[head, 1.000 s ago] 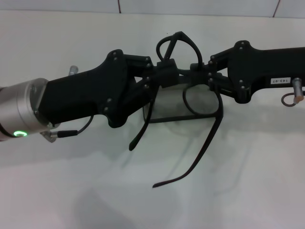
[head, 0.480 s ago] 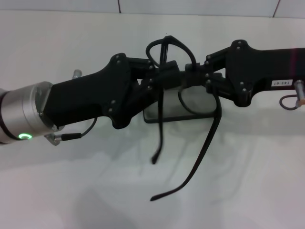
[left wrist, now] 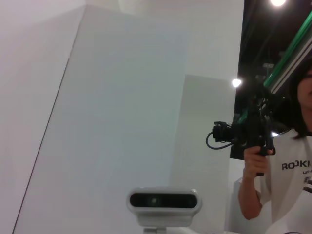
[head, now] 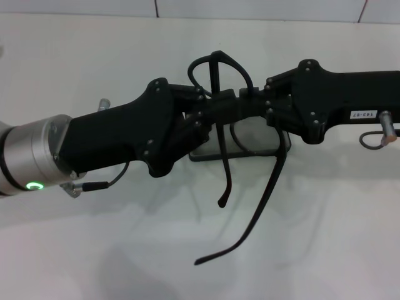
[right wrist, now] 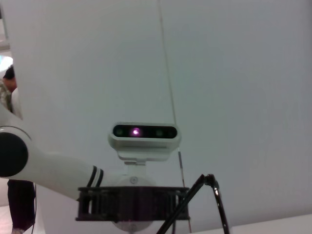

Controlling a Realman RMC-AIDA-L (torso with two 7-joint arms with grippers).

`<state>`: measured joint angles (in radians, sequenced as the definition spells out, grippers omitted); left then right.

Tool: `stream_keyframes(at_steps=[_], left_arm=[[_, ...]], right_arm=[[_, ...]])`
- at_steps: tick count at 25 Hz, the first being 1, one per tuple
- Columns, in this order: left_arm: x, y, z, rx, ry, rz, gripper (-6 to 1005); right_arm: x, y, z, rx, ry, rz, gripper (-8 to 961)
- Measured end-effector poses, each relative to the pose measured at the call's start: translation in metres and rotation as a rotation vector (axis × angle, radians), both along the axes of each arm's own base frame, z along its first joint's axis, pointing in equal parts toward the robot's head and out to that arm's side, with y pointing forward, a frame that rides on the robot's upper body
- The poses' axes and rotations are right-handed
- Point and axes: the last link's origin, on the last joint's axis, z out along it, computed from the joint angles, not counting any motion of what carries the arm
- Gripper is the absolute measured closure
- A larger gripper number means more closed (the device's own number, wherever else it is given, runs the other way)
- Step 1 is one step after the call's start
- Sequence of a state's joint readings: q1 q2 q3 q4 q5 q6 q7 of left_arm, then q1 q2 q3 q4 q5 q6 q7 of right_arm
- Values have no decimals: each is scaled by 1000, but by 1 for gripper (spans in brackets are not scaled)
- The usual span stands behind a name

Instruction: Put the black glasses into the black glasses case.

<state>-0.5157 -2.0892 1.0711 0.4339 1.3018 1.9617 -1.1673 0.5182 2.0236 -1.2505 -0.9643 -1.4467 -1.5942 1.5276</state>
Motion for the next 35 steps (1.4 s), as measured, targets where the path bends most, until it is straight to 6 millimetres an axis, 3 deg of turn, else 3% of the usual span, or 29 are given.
stream_keyframes(at_steps=[29, 35], left_arm=[[-3, -1, -3, 8, -8, 20, 936], [-3, -2, -2, 8, -10, 17, 937]], right_arm=[[-3, -11, 0, -47, 92, 55, 885], [8, -5, 11, -5, 117, -1, 885]])
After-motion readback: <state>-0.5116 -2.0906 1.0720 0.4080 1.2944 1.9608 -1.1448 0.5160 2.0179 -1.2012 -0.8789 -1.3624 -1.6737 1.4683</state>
